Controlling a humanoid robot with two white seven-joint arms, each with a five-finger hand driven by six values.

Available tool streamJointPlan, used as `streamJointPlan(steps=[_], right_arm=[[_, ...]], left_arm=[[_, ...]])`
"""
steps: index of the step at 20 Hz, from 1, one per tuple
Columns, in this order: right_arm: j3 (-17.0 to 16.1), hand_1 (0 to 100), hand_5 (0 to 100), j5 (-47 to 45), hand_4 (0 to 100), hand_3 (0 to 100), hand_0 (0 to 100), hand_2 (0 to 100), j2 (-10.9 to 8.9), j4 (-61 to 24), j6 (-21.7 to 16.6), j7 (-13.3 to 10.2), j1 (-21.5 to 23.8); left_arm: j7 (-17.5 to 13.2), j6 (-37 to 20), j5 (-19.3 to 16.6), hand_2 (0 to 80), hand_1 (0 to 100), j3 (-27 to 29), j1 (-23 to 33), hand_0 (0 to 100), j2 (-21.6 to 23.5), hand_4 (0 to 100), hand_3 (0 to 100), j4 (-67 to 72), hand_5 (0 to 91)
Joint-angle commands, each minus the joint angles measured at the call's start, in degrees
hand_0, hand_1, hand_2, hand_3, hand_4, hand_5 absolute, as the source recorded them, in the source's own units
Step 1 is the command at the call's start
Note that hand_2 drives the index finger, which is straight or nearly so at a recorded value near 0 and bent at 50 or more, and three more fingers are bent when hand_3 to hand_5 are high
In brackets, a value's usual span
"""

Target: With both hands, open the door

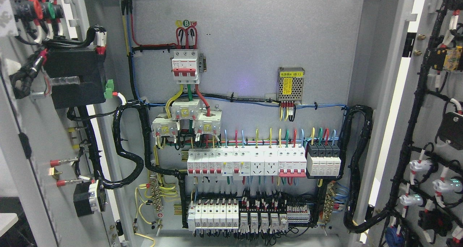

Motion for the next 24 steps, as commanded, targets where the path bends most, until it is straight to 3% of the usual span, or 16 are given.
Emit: streamJointPlan(steps=[1,7,10,19,24], right_arm=[[-6.0,0,0,-0.9,0,0,11,0,-3.26,-1.3,0.3,-0.4,-1.7],[-6.0,0,0,-3.4,0,0,11,0,-5.27,-1.2,2.1,-0.4,-2.8],[-5.8,0,0,-5.6,0,0,11,0,-5.36,-1.1,4.3,-0.4,-3.7],[-5.3,0,0,-6.0,0,0,11,0,-5.45,-0.3,5.6,-0.4,-4.4],[-5.3,0,0,-8.0,0,0,11,0,-5.45,0.2,7.2,-0.3,-4.4]], left_arm=[[0.5,-2.9,-1.5,0.0,0,-0.4,0.1,0,2.2,3,0,-6.1,0.0],[0.9,-9.0,-3.6,0.0,0,2.9,-0.3,0,1.7,3,0,-8.2,0.0],[1.5,-10.0,-3.6,0.0,0,5.0,-0.3,0,1.6,3,0,-10.8,0.0],[1.6,-14.4,-3.7,0.0,0,9.3,-0.1,0,0.0,3,0,-16.8,0.0],[4.8,-16.7,-3.6,0.0,0,10.9,-0.3,0,-0.2,3,0,-18.4,0.0]])
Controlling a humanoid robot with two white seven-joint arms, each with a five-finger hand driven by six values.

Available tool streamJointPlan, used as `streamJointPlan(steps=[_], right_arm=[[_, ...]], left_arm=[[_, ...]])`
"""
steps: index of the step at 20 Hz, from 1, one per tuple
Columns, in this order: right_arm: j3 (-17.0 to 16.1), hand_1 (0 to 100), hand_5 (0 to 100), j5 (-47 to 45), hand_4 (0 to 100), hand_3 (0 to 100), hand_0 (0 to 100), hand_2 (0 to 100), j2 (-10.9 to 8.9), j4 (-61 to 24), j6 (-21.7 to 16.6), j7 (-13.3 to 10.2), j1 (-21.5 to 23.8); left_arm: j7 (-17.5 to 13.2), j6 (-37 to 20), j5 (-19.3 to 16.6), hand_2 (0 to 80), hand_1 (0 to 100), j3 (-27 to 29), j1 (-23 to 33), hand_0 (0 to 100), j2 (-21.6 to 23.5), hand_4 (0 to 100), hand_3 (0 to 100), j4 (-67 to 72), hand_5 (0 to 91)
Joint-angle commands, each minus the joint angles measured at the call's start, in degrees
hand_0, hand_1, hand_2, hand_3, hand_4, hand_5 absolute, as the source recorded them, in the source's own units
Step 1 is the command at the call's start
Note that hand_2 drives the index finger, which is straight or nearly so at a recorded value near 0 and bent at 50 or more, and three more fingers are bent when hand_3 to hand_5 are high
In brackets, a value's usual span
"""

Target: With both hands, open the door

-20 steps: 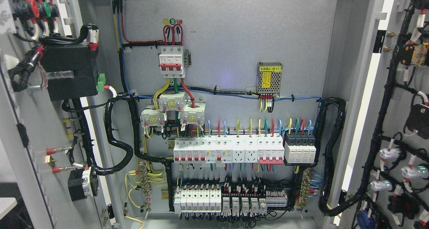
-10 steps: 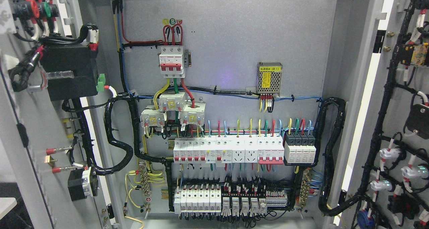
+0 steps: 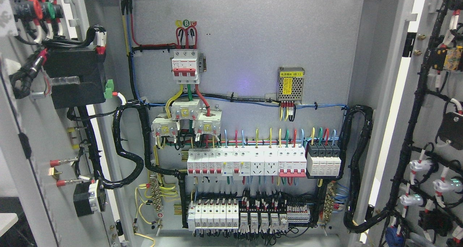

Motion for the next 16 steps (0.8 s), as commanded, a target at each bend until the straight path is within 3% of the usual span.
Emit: streamJointPlan(steps=[1,16], right_arm=[[-0.3,0,0,-1.5,0,0,11,0,-0.78,0.8,0.6,0.2,-0.2],[-0.5,0,0,-2.9,0,0,11,0,-1.13,1.8,0.7,0.2,0.2]], left_arm=[[1.5,-16.2,-0.1,0.0,0,4.4,-0.2,0,-0.8,3,0,-5.6,0.0],[4.0,-20.1,0.5,0.0,0,8.0,-2.6,0,-0.6,3,0,-6.1,0.0]])
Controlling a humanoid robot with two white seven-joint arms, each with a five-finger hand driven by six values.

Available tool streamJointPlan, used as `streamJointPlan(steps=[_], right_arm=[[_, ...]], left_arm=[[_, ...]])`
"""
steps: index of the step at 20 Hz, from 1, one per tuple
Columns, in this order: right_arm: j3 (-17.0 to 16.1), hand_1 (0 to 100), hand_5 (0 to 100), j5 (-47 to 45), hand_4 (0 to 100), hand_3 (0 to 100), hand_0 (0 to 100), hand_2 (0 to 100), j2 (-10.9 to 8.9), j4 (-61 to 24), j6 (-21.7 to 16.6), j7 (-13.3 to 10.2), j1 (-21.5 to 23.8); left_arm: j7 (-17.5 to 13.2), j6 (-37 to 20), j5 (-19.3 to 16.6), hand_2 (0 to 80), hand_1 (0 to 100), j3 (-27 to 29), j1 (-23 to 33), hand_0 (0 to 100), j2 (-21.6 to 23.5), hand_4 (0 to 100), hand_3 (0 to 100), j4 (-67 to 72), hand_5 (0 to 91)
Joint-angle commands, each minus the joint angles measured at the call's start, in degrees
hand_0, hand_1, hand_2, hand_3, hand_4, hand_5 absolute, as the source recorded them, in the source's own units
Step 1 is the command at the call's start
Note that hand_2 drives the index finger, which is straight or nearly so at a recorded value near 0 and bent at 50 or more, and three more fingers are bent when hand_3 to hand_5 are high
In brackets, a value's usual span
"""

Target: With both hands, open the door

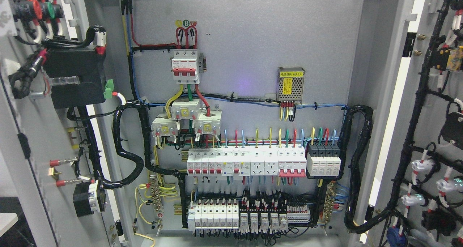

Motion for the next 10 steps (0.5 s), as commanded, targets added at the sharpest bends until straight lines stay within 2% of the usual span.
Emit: streamJointPlan(steps=[1,5,10], right_arm=[[-0.3,0,0,-0.7,0,0,11,0,-0.42,0.4,0.0,0.0,0.2],[-0.5,0,0,-1.0,0,0,11,0,-0.25,0.4,0.0,0.0,0.2],[-0.8,0,0,-1.1,0,0,11,0,0.01,0.4,0.0,0.0,0.3]], left_arm=[[0.3,-20.1,0.3,0.0,0,3.1,-0.6,0,0.0,3,0,-1.5,0.0],[1.6,-21.3,0.4,0.0,0,3.7,-0.6,0,0.0,3,0,-1.5,0.0],[1.7,-22.7,1.2,0.0,0,5.4,-0.6,0,0.1,3,0,-1.4,0.0]])
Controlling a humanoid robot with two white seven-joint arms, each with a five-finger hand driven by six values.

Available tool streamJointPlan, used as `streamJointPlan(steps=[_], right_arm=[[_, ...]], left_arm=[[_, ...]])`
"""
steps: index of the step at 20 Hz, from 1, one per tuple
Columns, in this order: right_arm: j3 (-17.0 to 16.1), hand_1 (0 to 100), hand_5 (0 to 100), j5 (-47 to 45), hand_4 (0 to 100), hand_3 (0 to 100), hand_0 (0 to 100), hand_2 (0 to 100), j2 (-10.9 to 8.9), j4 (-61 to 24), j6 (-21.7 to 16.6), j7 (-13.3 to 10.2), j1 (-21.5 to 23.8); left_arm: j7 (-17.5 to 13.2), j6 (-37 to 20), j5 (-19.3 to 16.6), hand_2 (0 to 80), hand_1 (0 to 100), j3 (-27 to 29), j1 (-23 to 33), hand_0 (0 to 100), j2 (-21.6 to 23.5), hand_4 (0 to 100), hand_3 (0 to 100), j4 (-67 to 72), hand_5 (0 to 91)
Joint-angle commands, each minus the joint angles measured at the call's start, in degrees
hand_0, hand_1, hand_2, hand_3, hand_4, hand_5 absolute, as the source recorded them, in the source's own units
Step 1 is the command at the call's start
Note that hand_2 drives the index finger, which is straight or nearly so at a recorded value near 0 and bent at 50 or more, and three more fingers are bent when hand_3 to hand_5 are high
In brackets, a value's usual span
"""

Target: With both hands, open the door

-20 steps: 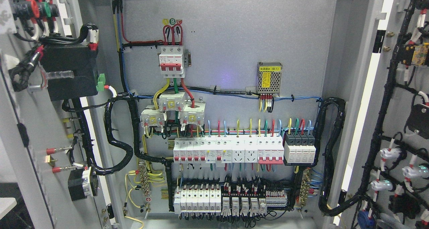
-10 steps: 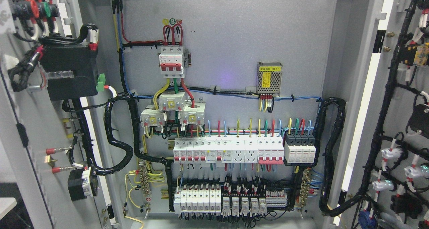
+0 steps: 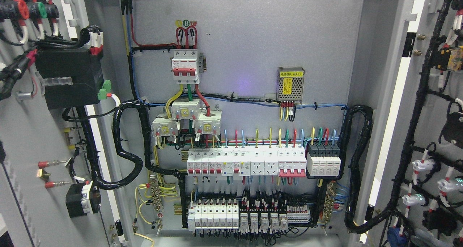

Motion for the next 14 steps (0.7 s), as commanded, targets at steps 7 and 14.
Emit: streamJointPlan(steps=[7,14], right_arm=[[-1.1,0,0,-0.3,0,0,11,0,0.62,0.2,0.0,-0.2,0.4],[-1.8,0,0,-0.4,0,0,11,0,0.79,0.8,0.0,-0.5,0.7]], left_arm=[[0.0,-22.8,3.6,0.0,0,7.0,0.9,0,0.4,3,0,-0.4,0.0],[-0.5,-25.3,5.4,0.0,0,9.7,3.1,0,0.4,3,0,-0.2,0.0]])
